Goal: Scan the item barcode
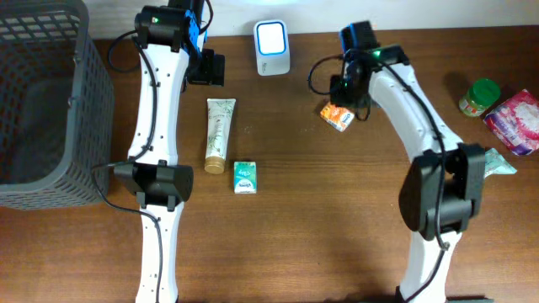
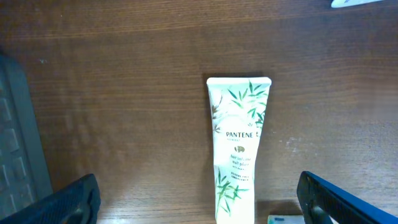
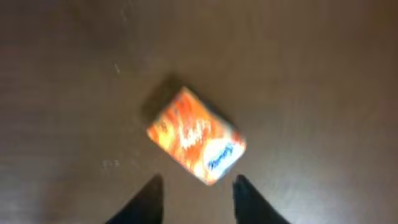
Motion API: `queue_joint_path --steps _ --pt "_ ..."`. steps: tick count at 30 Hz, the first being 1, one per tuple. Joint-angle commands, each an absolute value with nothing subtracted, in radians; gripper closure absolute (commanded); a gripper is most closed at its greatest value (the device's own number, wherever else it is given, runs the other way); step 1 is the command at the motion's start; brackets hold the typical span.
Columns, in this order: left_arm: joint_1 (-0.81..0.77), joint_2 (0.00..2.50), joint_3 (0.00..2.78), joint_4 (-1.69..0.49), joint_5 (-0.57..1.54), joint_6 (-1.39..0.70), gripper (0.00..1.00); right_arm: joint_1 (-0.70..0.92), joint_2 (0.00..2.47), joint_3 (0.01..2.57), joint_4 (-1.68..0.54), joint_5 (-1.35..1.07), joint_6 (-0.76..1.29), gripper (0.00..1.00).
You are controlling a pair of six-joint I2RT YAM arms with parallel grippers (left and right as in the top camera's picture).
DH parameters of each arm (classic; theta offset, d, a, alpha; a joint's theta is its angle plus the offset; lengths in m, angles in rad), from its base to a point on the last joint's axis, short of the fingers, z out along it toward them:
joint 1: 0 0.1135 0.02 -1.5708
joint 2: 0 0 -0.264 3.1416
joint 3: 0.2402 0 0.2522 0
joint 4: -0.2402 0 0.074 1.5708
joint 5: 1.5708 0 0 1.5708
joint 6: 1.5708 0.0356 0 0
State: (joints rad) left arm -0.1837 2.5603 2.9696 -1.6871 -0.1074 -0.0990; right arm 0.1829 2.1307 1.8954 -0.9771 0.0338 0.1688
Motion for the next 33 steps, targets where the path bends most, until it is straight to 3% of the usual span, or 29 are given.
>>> queue_joint_path --steps 1,5,7,14,16,17,23,25,30,33 --pt "-0.181 2.560 2.978 -1.688 -0.101 -0.109 0.01 0.126 2.156 1.898 -0.957 -0.001 -0.142 0.56" --pt "-0.181 2.560 2.978 -1.688 -0.101 -0.109 0.01 0.023 2.254 1.898 -0.957 -0.361 -0.341 0.45" --pt "-0.180 2.560 2.978 -1.688 -0.101 -0.109 0.01 -0.006 2.298 1.898 -0.942 -0.493 -0.392 0.49" --pt "-0.180 2.560 2.978 -1.688 -0.101 -0.109 0.01 -0.001 2.410 1.898 -0.881 -0.594 -0.392 0.50" --pt "-0.180 2.560 2.978 -1.688 -0.101 -0.109 0.01 0.000 2.425 1.898 -0.889 -0.587 -0.384 0.85" --pt "-0.180 2.560 2.978 -1.688 -0.101 -0.109 0.01 -0.001 2.427 1.898 -0.906 -0.588 -0.384 0.96" --pt "-0.180 2.560 2.978 -1.688 -0.101 -0.109 0.01 0.012 2.332 1.970 -0.938 -0.586 -0.235 0.96" --pt "-0.180 2.560 2.978 -1.688 -0.101 -0.109 0.01 0.061 2.300 2.083 -0.913 -0.457 -0.175 0.96" --pt "-0.180 2.560 2.978 -1.688 -0.101 -0.109 0.01 0.311 2.304 2.175 -0.573 0.286 -0.262 0.96" --pt "-0.181 2.560 2.978 -1.688 -0.101 -0.109 0.01 0.408 2.323 2.173 -0.327 0.378 -0.384 0.96"
